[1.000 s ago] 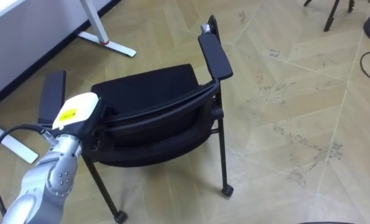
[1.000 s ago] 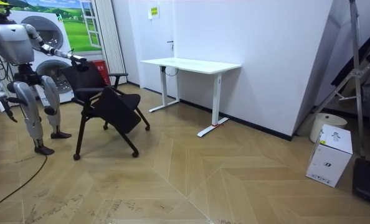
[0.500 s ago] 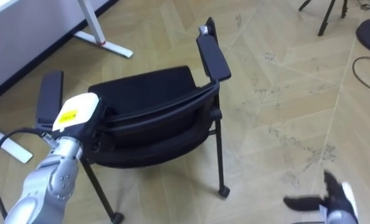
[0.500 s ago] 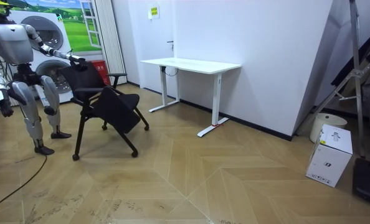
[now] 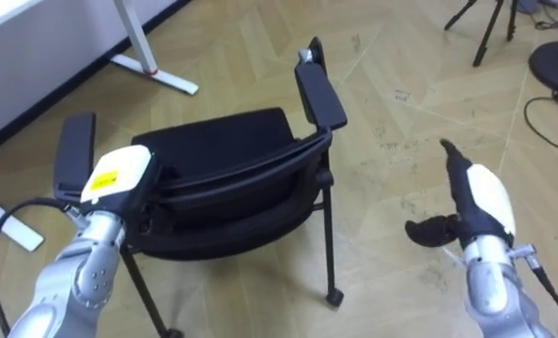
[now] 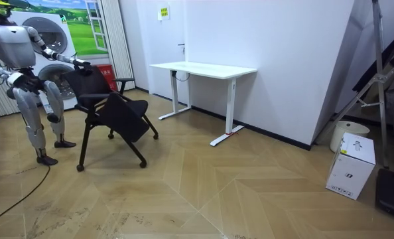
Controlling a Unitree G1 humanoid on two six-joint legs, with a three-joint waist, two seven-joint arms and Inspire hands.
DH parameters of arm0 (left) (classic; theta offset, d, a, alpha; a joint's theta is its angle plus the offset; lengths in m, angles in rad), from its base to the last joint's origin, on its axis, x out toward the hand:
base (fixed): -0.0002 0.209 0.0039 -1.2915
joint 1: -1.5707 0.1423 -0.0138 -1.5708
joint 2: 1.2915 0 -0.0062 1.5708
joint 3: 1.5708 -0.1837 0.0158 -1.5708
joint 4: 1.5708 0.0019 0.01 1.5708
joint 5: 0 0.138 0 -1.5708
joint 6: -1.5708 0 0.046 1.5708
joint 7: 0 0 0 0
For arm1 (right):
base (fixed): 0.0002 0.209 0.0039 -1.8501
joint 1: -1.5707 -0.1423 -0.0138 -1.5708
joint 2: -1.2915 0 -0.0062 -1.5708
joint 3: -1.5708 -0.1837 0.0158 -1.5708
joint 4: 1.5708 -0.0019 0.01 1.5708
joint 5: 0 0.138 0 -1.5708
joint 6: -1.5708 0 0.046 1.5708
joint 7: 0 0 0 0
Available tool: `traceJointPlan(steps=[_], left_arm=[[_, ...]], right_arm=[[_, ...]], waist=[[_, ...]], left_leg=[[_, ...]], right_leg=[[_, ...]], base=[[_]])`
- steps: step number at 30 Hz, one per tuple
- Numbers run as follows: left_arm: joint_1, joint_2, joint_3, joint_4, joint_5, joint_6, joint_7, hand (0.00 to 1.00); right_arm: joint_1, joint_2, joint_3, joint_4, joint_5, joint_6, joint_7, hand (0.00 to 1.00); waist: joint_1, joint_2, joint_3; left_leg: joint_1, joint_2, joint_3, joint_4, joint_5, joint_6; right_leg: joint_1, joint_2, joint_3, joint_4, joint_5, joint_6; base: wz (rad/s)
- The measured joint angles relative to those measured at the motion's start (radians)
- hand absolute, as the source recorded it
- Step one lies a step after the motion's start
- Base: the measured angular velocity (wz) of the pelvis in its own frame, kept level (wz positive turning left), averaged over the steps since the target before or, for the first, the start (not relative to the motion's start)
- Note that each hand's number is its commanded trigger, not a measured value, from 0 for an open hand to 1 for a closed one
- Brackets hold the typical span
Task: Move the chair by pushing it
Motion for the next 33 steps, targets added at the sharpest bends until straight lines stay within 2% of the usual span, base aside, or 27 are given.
traceJointPlan(steps=[9, 16, 20, 24, 29, 33], left_arm=[[-0.015, 0.014, -0.002, -0.004, 0.000, -0.029, 0.000, 1.00], [-0.029, 0.018, -0.003, -0.011, 0.001, -0.034, -0.016, 1.00], [-0.031, 0.018, -0.009, -0.012, 0.001, -0.037, -0.017, 1.00], [-0.036, 0.023, -0.015, -0.011, 0.000, -0.043, -0.016, 1.00], [-0.047, 0.029, -0.018, -0.009, 0.000, -0.049, -0.016, 1.00], [-0.048, 0.032, -0.019, -0.008, 0.000, -0.053, -0.015, 1.00]], right_arm=[[0.002, -0.028, 0.012, -0.141, -0.132, -0.001, 0.033, 0.00], [0.000, -0.053, 0.013, -0.200, -0.167, -0.002, 0.061, 0.00], [0.000, -0.085, 0.021, -0.228, -0.162, -0.001, 0.091, 0.00], [0.000, -0.110, 0.043, -0.280, -0.163, -0.006, 0.097, 0.00], [-0.002, -0.116, 0.046, -0.297, -0.204, -0.013, 0.133, 0.00], [-0.002, -0.152, 0.060, -0.317, -0.225, -0.013, 0.168, 0.00]], waist=[[0.014, -0.014, 0.0022], [0.030, -0.021, -0.0003], [0.036, -0.022, 0.0002], [0.040, -0.027, 0.0036], [0.043, -0.034, 0.0079], [0.045, -0.036, 0.0090]], left_leg=[[-0.021, 0.000, -0.003, 0.001, 0.000, 0.000], [-0.036, 0.002, -0.002, 0.005, 0.000, 0.000], [-0.036, 0.003, -0.002, 0.004, 0.000, 0.000], [-0.034, 0.003, -0.002, 0.003, 0.000, 0.000], [-0.036, 0.002, -0.002, 0.002, 0.000, 0.000], [-0.035, 0.002, -0.002, 0.002, 0.000, 0.000]], right_leg=[[-0.016, 0.000, -0.007, -0.002, 0.000, 0.000], [-0.032, 0.001, -0.007, 0.000, 0.001, -0.002], [-0.030, 0.001, -0.009, 0.000, 0.001, -0.002], [-0.029, 0.000, -0.011, 0.000, 0.001, -0.002], [-0.031, 0.000, -0.012, 0.000, 0.001, -0.002], [-0.031, 0.001, -0.011, 0.001, 0.001, -0.002]], base=[[0.02], [0.01], [0.00], [0.00], [0.00], [0.00]])
